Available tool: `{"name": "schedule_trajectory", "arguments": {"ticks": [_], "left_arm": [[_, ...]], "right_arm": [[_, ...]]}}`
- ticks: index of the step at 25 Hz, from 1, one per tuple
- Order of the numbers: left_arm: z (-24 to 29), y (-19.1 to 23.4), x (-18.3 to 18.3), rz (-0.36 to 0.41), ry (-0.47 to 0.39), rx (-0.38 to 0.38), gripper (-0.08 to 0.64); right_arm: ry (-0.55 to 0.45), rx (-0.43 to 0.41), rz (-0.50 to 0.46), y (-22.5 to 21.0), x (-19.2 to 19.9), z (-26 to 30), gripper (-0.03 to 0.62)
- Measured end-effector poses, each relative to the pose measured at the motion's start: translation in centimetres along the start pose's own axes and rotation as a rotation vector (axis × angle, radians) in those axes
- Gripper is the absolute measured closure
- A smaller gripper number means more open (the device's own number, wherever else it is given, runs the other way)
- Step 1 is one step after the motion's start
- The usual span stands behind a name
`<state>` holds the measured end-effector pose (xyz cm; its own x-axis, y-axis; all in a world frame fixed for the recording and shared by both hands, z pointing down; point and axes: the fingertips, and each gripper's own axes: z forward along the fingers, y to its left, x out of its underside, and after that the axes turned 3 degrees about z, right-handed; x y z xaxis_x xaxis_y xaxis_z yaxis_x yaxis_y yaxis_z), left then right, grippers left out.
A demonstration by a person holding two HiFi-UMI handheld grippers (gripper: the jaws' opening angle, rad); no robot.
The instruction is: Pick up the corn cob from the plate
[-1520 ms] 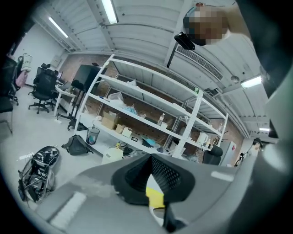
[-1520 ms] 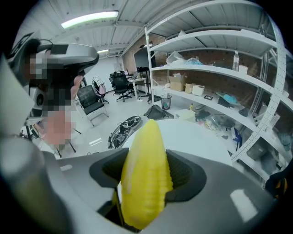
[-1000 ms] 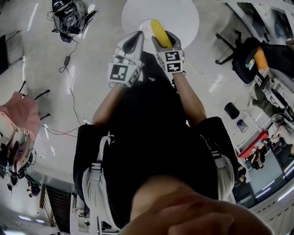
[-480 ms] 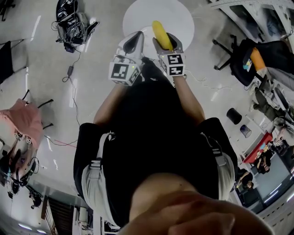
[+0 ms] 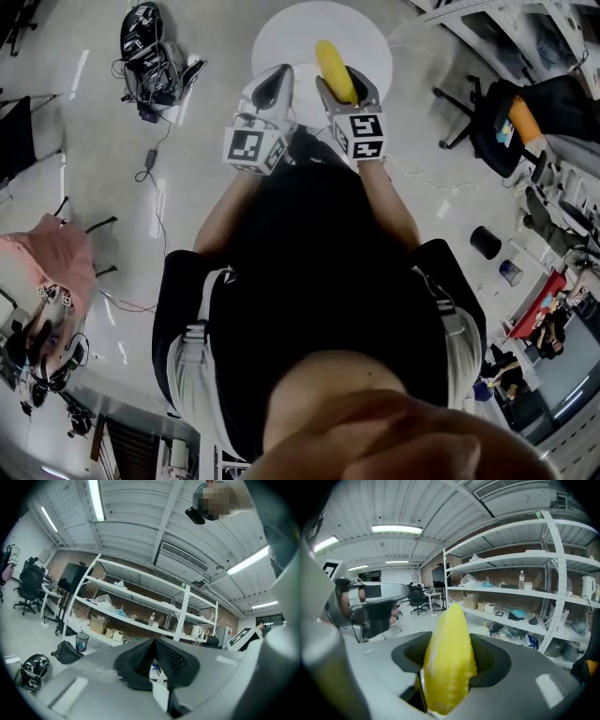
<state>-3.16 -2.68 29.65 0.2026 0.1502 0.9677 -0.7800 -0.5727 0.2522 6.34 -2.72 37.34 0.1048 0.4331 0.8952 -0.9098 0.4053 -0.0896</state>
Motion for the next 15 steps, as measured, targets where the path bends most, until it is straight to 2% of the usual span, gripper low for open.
{"name": "schedule_trajectory", "arguments": {"ticks": [15], "left_arm": [[1.4, -1.2, -0.9, 0.051, -0.001, 0.050, 0.558]], "right_arm": [[-0.160, 0.014, 0.033, -0.9, -5.8, -4.0, 0.328]]}}
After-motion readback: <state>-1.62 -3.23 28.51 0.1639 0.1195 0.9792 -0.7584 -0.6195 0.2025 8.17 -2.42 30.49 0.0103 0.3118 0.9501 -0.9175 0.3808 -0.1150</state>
